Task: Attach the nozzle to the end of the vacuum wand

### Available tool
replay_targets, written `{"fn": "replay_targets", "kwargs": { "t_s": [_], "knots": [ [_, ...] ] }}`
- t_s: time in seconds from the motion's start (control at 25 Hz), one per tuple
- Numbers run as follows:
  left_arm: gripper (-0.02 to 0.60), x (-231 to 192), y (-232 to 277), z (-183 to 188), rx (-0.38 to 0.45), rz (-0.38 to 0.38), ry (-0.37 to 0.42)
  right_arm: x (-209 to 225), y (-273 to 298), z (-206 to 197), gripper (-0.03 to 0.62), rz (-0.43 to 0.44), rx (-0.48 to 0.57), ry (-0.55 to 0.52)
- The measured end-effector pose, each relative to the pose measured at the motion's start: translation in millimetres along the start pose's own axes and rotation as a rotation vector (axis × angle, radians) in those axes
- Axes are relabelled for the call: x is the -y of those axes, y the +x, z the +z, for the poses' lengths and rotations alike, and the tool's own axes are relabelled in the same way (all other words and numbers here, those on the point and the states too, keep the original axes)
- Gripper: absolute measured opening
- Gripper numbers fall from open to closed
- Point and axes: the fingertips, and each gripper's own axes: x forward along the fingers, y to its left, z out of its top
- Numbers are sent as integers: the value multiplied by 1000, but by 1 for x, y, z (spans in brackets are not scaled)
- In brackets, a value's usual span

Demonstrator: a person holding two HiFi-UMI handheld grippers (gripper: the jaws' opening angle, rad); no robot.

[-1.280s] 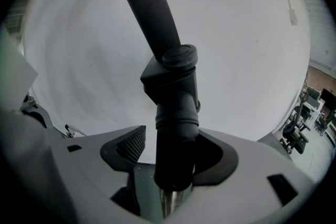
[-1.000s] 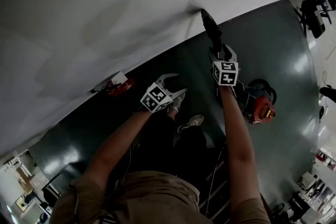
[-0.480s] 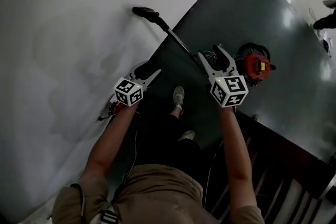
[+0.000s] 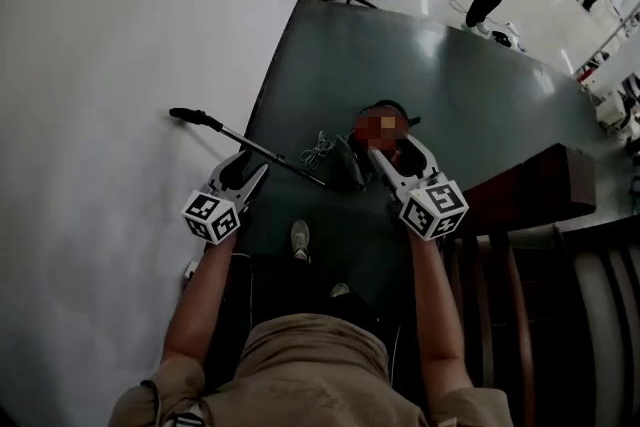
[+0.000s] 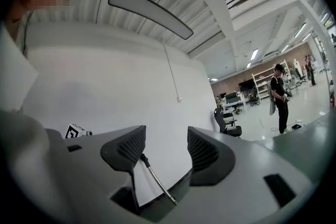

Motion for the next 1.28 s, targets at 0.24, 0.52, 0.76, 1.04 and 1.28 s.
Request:
{"fn": "replay_targets", "kwargs": {
  "t_s": [0.24,0.52,0.76,1.04,1.28],
  "knots": [
    [215,33,-30,47,44,-28,49,15,-110,45,249,-124,51,-80],
    [209,39,-50,81,94,-130,62,-19,-198,60,235,-237,44,-170],
    [209,28,-85,85,109,-223,-10,-66,-212,27,235,-306,-36,-349],
    [164,-18,-150,45,111,-203,-90,-118,-206,-34,235,-402,9,-250],
    [84,-30,-194,21,142,-123,-37,-162,-184,-56,235,-390,81,-256]
  ]
}}
